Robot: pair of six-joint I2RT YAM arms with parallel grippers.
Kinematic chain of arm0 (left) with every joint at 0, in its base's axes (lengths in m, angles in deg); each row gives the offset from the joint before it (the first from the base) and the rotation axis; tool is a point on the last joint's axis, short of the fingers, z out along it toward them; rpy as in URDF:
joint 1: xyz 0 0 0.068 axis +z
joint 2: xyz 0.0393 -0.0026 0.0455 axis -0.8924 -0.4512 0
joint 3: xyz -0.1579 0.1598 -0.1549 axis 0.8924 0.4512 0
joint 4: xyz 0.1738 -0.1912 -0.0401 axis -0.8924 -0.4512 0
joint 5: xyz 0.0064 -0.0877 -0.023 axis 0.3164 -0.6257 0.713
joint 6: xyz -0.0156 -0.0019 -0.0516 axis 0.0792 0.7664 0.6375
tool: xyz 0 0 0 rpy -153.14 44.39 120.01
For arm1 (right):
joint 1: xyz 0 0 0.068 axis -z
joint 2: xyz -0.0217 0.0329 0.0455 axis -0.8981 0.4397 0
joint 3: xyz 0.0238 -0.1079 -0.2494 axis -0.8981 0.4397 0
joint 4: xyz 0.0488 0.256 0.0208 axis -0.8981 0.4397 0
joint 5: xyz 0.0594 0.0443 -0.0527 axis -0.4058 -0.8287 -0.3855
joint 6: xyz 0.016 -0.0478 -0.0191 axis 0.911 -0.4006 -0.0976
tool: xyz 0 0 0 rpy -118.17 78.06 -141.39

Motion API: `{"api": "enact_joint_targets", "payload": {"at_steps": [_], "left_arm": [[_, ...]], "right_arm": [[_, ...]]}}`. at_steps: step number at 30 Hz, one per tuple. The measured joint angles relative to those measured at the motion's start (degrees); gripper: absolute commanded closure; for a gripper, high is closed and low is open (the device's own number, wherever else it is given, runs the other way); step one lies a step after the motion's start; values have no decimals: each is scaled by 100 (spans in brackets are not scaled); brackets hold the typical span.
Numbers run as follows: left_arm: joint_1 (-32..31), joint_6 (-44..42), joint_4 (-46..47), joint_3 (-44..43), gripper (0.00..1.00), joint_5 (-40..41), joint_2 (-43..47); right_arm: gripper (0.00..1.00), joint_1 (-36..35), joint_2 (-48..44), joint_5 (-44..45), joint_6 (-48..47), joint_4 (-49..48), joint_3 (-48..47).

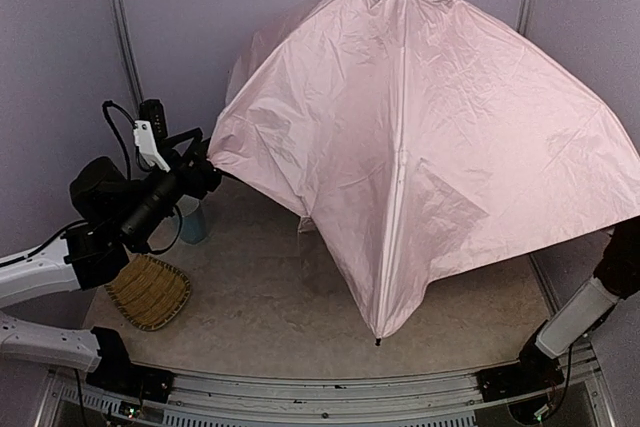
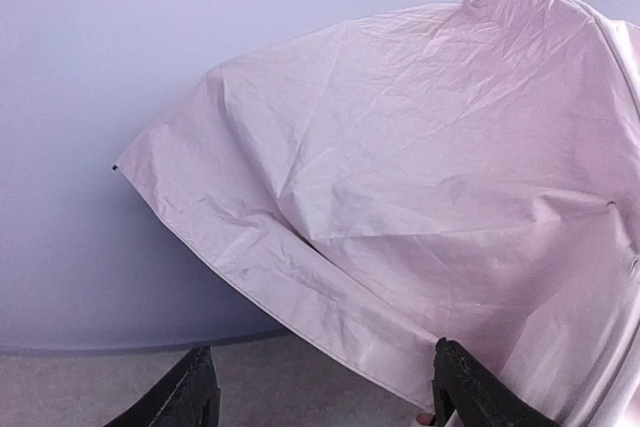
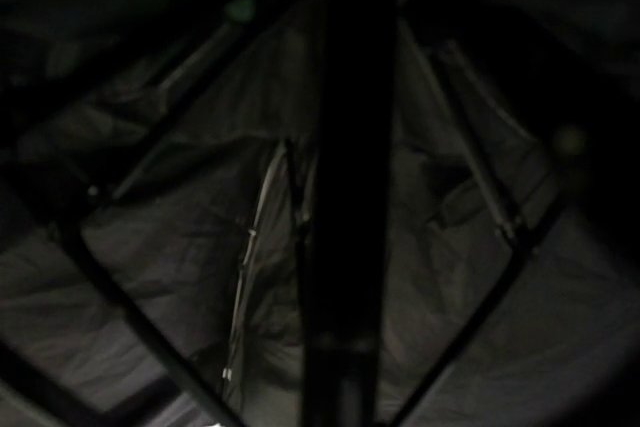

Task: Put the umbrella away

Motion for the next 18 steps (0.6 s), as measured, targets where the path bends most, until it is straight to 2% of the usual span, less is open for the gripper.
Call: {"api": "enact_joint_targets", "payload": {"at_steps": [4,8,14,18], "left_arm": [[-116,-295,83,-387,27,-149,221],[-144,-466,92,-673,24,-214,81],[28,-470,-136,-343,23,-278,-251],[409,-129,-118,511,24,-420,-675]], "right_arm": [[100,-299,214,-229,-212,-127,-1021],[100,-374,208,-289,-413,-507,-1132],[100,-313,225,15,-413,-1696,717],[100,-197,1014,254,-153,-2962,1956]]}}
